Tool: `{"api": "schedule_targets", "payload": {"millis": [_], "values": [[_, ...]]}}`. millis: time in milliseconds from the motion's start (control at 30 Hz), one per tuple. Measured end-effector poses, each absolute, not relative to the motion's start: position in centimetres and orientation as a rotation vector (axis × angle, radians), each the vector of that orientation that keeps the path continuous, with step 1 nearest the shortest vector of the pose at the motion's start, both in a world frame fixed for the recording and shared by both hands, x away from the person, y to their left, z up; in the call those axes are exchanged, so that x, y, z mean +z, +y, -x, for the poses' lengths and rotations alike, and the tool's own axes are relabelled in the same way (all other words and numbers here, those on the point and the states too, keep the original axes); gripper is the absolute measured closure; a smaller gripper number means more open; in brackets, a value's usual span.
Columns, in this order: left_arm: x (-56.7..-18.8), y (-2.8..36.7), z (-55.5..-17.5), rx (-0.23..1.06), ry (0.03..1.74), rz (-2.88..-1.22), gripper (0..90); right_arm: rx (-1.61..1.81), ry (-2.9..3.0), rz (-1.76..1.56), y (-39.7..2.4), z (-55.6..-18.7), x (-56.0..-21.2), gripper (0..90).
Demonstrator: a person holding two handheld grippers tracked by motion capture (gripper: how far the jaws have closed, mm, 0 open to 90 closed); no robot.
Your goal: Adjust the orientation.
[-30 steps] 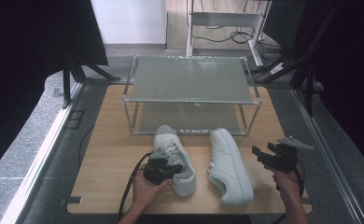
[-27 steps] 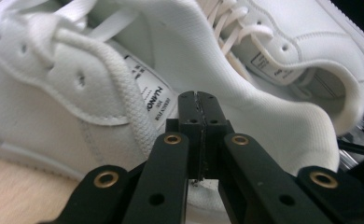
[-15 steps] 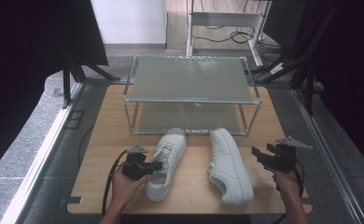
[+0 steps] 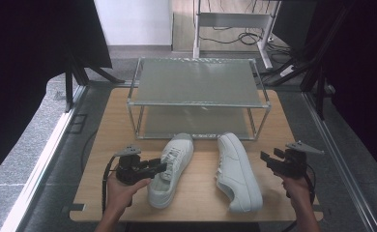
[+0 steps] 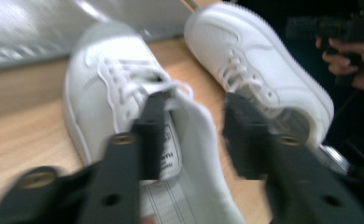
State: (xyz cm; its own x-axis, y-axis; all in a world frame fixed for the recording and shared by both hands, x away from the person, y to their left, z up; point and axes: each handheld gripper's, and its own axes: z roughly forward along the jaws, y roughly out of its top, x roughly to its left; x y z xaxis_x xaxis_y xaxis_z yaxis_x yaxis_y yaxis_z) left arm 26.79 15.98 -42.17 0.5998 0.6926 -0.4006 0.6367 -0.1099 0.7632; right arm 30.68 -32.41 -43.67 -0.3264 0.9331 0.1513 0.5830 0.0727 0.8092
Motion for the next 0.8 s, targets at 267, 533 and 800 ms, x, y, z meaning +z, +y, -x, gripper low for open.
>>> {"api": "schedule_targets", "payload": {"millis": [267,533,800], "values": [[-42.7,17.4,-27.1,0.160,1.126,-1.741,38.3,1.181,2.004,-1.415,-31.4,-30.4,-43.0,50.3],[-43.0,18.4,-27.4,0.195,1.127,-1.689,33.3,1.228,2.111,-1.272,-29.0,-29.6,-42.0,82.0],[-43.4,19.5,-27.7,0.198,1.168,-1.687,33.7,1.196,2.298,-1.042,-24.5,-28.0,-41.1,90.0]]}}
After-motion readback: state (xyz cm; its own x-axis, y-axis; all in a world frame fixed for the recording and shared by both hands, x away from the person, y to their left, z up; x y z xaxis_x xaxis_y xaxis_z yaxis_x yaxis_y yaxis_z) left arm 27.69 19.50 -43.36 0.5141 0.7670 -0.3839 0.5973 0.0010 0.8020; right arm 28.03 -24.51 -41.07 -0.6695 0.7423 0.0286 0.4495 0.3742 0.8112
